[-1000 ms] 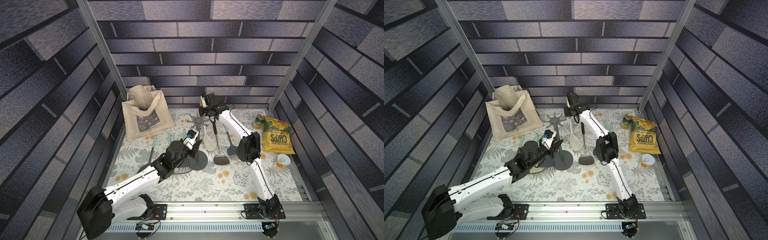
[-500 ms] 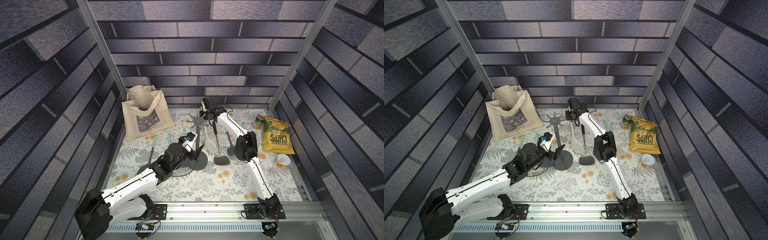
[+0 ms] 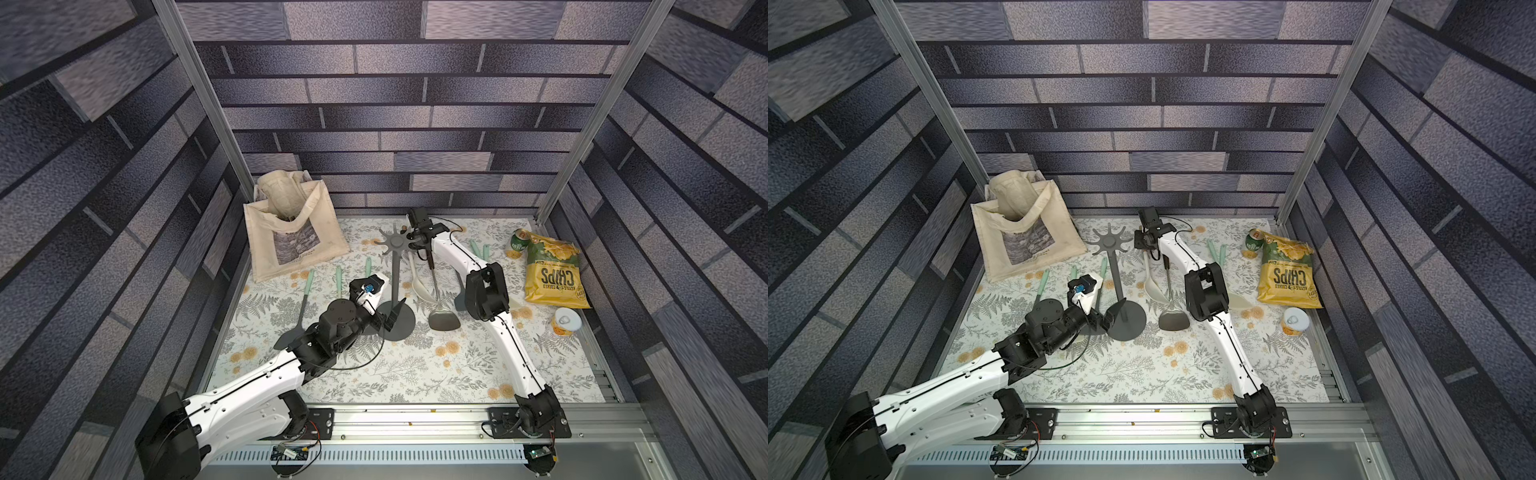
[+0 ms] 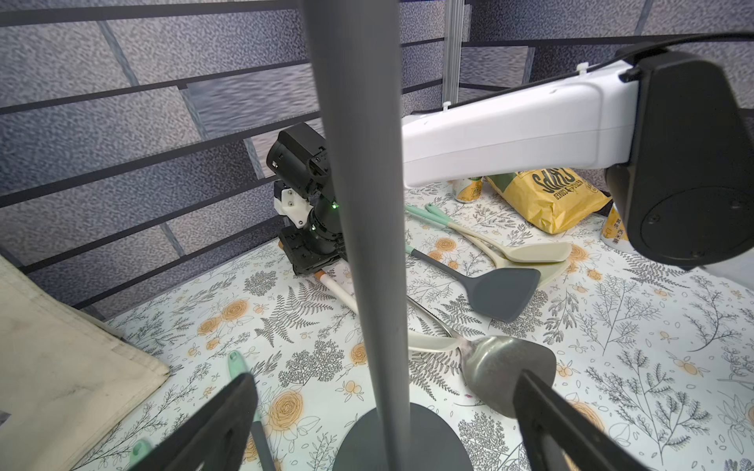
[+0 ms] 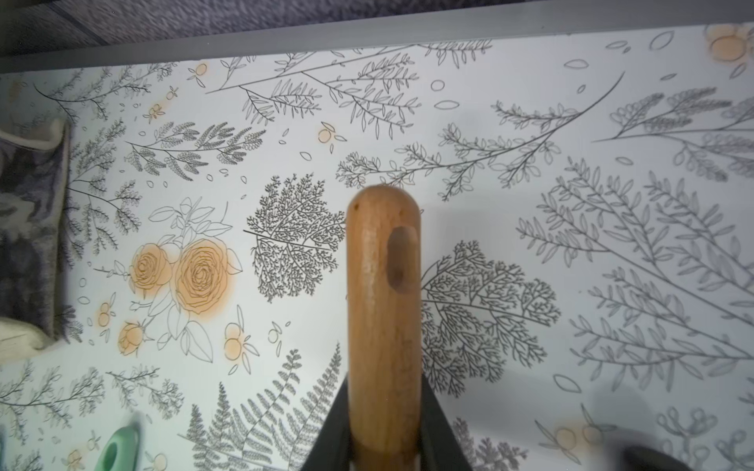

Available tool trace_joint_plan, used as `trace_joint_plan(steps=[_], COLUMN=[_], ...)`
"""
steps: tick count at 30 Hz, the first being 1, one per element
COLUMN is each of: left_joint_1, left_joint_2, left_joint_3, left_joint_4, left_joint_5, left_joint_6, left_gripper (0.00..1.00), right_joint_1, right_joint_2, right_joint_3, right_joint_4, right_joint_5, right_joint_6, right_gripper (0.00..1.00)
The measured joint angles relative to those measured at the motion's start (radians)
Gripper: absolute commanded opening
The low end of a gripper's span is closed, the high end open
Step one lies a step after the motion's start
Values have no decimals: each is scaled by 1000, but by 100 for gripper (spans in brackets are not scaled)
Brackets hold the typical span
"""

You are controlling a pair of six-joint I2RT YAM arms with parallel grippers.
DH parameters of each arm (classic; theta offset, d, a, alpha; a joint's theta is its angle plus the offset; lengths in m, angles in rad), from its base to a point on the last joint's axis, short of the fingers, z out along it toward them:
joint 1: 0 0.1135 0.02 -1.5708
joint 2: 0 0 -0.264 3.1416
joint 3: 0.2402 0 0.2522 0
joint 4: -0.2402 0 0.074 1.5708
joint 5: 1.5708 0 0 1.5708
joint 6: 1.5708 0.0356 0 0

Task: Take the spatula off the kitchen utensil rack
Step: Place the spatula at the center of the board.

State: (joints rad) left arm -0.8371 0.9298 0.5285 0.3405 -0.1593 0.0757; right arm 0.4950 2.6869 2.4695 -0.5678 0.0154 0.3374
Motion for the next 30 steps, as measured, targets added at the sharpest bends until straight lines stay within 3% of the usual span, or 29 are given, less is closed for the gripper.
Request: trace_joint_plan(steps=[8, 14, 22, 27, 30], left_joint_1=[0, 21, 98, 149, 182], left_joint_2=[-81, -157, -198, -218, -241], left_joint_3=[-52, -77, -77, -77, -77], left_joint_4=[-27, -28, -52, -97, -118], left_joint_5=[-93, -172, -216, -220, -220], left_joint_6=[0, -1, -5, -9, -14], left_gripper=[100, 100, 100, 100, 100], right_joint_1=[0, 0, -8, -10, -10], right_joint_2=[0, 0, -2, -47, -143], right_joint_3=[0, 0, -3, -61, -179], right_joint_4=[10, 19, 21, 32, 68], right_joint_5=[-16, -21, -43, -66, -68], right_joint_6=[16, 22, 34, 22, 11], right_gripper=[2, 15, 42, 46, 48])
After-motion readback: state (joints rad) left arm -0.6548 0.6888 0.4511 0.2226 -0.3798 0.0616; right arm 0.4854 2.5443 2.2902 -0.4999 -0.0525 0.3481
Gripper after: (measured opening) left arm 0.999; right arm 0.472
